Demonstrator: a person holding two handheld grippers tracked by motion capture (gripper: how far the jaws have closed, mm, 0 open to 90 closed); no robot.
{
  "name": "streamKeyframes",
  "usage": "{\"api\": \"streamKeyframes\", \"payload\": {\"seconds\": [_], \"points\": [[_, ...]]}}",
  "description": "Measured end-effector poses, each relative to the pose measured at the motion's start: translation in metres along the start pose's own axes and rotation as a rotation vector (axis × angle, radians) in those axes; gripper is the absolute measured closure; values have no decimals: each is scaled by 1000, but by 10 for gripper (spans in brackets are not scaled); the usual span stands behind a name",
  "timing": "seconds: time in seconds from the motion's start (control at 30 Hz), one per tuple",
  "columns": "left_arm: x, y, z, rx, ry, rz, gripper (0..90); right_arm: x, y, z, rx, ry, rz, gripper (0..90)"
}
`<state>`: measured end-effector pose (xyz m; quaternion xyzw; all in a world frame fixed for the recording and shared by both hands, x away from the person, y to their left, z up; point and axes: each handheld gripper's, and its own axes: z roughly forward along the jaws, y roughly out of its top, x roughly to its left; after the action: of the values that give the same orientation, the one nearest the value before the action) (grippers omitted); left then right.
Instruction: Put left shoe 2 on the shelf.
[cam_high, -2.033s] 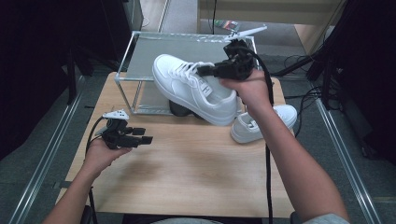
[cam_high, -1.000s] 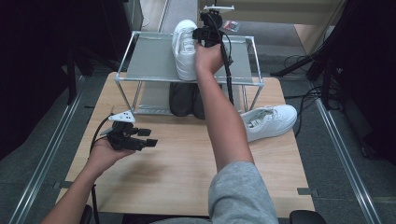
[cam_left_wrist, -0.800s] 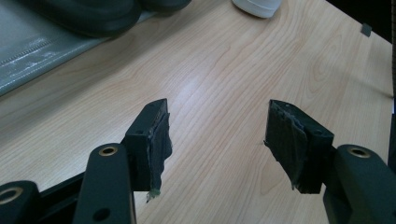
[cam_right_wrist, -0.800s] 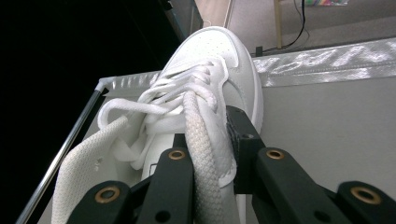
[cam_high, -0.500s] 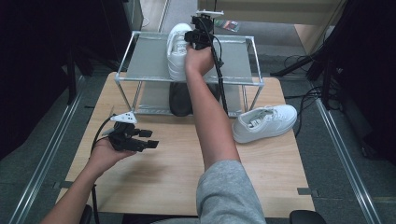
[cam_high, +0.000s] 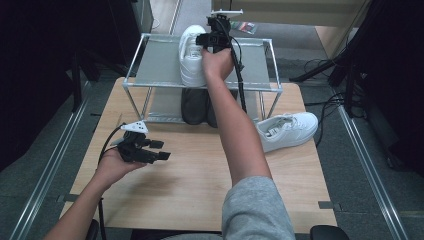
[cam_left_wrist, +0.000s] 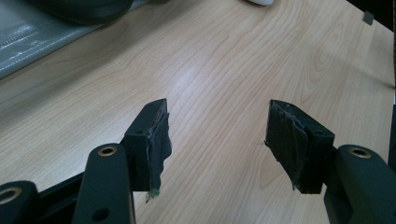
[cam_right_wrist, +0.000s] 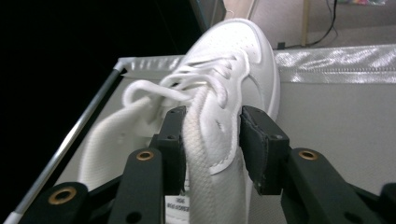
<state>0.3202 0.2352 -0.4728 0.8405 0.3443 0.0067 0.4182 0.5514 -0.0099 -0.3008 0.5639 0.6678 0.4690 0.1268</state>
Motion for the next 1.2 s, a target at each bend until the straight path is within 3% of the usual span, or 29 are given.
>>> {"api": "streamKeyframes", "payload": {"seconds": [0.13, 0.23, 0.37, 0.6, 0.77, 0.93, 1.13, 1.2], "points": [[0, 0, -1, 1, 2, 0, 400, 2, 3, -11, -20, 16, -32, 611], [1, 0, -1, -2, 3, 0, 400, 2, 4, -22, 2, 36, -76, 602], [0, 0, -1, 2, 9, 2, 400, 0, 3, -29, 19, 59, -99, 598], [1, 0, 1, 4, 2, -5, 399, -4, -1, -50, 12, 109, -175, 603], [1, 1, 2, 10, -2, -10, 398, -11, -6, -62, 2, 136, -183, 605], [0, 4, 6, 23, -5, -11, 393, -21, -18, -80, -12, 167, -240, 609], [-1, 7, 11, 37, -11, -1, 392, -31, -31, -89, 35, 180, -237, 609], [-2, 9, 13, 40, -15, 3, 391, -36, -44, -93, 53, 196, -240, 606]]}}
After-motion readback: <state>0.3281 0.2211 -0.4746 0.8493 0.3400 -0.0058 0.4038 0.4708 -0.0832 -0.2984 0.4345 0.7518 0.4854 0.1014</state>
